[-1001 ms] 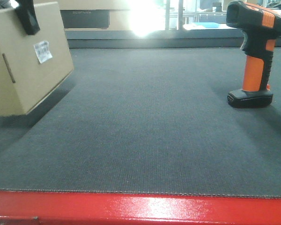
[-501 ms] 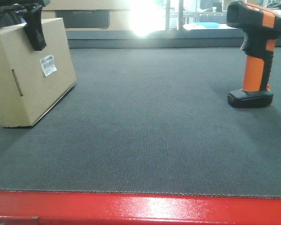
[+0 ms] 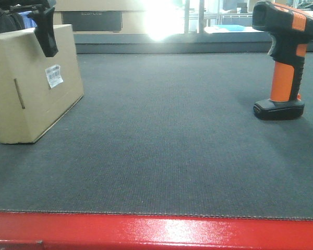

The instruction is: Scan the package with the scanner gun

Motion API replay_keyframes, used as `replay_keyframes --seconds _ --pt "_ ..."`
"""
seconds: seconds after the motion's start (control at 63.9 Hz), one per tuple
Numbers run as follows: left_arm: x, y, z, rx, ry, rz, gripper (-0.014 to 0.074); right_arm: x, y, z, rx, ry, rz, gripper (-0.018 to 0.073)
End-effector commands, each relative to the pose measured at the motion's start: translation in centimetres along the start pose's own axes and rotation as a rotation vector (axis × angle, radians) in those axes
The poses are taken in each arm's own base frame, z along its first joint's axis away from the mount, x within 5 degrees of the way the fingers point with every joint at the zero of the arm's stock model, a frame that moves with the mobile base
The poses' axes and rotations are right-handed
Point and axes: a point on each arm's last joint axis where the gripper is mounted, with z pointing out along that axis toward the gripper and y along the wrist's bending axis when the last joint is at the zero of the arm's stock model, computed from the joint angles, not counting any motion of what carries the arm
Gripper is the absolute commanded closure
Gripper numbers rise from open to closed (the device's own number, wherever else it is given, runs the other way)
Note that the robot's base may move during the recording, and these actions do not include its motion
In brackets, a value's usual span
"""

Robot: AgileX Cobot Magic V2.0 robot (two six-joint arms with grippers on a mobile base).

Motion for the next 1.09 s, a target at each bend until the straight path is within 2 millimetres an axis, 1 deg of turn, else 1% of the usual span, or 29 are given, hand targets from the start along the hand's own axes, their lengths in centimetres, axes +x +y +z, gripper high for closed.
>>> replay_keyframes --seconds 0.0,0.094,0.235,0.297,0.344,0.375,0.407,0.485,0.532,0.594,0.673,0.845,0.97,1.079 --pt "0.0 -0.3 -2.1 0.007 -0.054 -0.005 0.0032 -0.6 -0.1 -0.2 0.009 -0.029 -0.016 0.0712" --pt "0.3 -0.4 -3.9 0.006 -0.085 -0.004 0.0035 -0.6 -0.1 -0.2 0.008 -0.026 -0.016 0.0712" --pt "1.1 -0.5 -7.3 0.004 -0.145 -0.001 0.0041 -0.3 0.0 -0.2 -0.002 0.009 -0.016 0.0712" --pt "1.5 -0.6 -8.5 0.003 -0.174 0.0 0.0068 -0.1 0.0 -0.2 -0.008 0.029 -0.016 0.0712" --pt "1.8 -0.6 -9.5 0.002 -0.203 0.001 0.0106 0.0 0.1 -0.3 -0.011 0.038 -0.023 0.0712" --pt "2.0 -0.6 -9.9 0.002 -0.213 0.001 0.0143 0.0 0.1 -0.5 -0.014 0.039 -0.028 0.0712" --pt "2.4 -0.6 -10.6 0.001 -0.239 0.001 0.0212 0.0 0.1 -0.7 -0.017 0.044 -0.038 0.0712" --pt "3.3 -0.6 -11.7 -0.004 -0.287 0.0 0.0349 0.0 0.1 -1.1 -0.021 0.043 -0.059 0.0712" --pt "4.1 -0.6 -12.3 -0.006 -0.315 -0.002 0.0457 -0.1 0.2 -1.6 -0.024 0.033 -0.059 0.0712" --pt "5.1 -0.5 -12.6 -0.01 -0.345 -0.007 0.058 0.0 0.2 -2.2 -0.025 0.016 -0.059 0.0712" --pt "6.7 -0.2 -12.8 -0.024 -0.393 -0.013 0.0698 0.5 0.1 -2.9 -0.026 0.007 -0.06 0.0712" --pt "10.3 0.8 -12.4 -0.054 -0.476 -0.049 0.0708 2.1 0.1 -4.2 -0.027 -0.002 -0.06 0.0712" --pt "13.7 1.6 -12.6 -0.093 -0.575 -0.088 0.0708 3.0 0.1 -5.1 -0.03 -0.011 -0.053 0.0712" --pt "16.9 1.7 -12.6 -0.123 -0.669 -0.098 0.0708 3.4 0.1 -5.7 -0.035 -0.017 -0.054 0.0712"
